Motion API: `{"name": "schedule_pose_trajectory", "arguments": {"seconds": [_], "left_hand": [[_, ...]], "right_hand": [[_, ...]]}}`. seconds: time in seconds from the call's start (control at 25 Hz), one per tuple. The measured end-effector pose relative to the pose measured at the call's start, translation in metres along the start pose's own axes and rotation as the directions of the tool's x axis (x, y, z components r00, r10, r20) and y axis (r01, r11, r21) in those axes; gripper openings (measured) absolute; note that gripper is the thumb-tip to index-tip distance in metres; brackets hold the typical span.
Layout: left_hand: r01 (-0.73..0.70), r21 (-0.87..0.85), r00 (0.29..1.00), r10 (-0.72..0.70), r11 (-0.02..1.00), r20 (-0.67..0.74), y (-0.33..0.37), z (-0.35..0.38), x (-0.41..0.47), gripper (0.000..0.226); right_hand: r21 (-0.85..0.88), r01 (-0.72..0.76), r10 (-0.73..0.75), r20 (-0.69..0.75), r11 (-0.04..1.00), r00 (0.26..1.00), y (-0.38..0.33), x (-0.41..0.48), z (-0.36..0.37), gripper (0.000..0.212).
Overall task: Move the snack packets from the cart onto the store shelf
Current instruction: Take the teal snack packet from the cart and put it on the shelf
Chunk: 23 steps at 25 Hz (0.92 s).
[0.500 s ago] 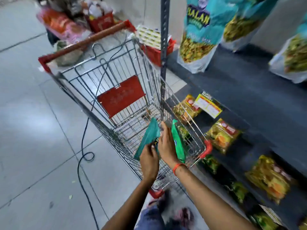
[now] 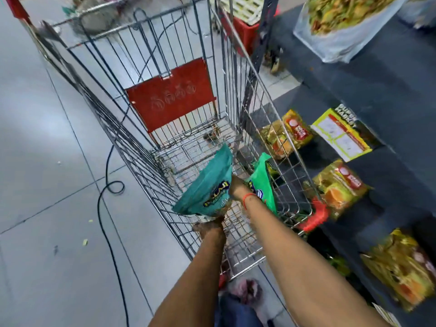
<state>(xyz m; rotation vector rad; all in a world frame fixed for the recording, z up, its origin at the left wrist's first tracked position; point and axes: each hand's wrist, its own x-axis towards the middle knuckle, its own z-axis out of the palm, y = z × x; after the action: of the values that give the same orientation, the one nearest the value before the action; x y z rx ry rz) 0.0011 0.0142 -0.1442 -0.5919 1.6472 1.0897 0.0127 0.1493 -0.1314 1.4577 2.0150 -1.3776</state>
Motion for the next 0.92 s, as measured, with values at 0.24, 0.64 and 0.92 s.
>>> {"name": "schedule_pose_trajectory", "arguments": {"seconds": [0.24,0.64,0.92], "left_hand": [[-0.258,-0.097,0.961,0.245,0.961,-0.127,0.021,0.014,0.02,0.039],[-0.591,0.273,0.806,0.569,0.759,0.163,0.106,-0.021,-0.061,0.044],[-0.891,0.258,0.454,0.709,0.374,0.54,0.192,0.007,-0.185,0.053]], "right_hand": [[-0.115,0.035,-0.026,0.073,0.993,0.997,0.011,0.017,0.006,0.048],[0.379,0.119,-0.081,-0.115,0.918,0.99,-0.038,-0.074,-0.058,0.063],[0.591,0.491,-0.159,-0.522,0.64,0.838,-0.064,-0.191,-0.145,0.067]]}}
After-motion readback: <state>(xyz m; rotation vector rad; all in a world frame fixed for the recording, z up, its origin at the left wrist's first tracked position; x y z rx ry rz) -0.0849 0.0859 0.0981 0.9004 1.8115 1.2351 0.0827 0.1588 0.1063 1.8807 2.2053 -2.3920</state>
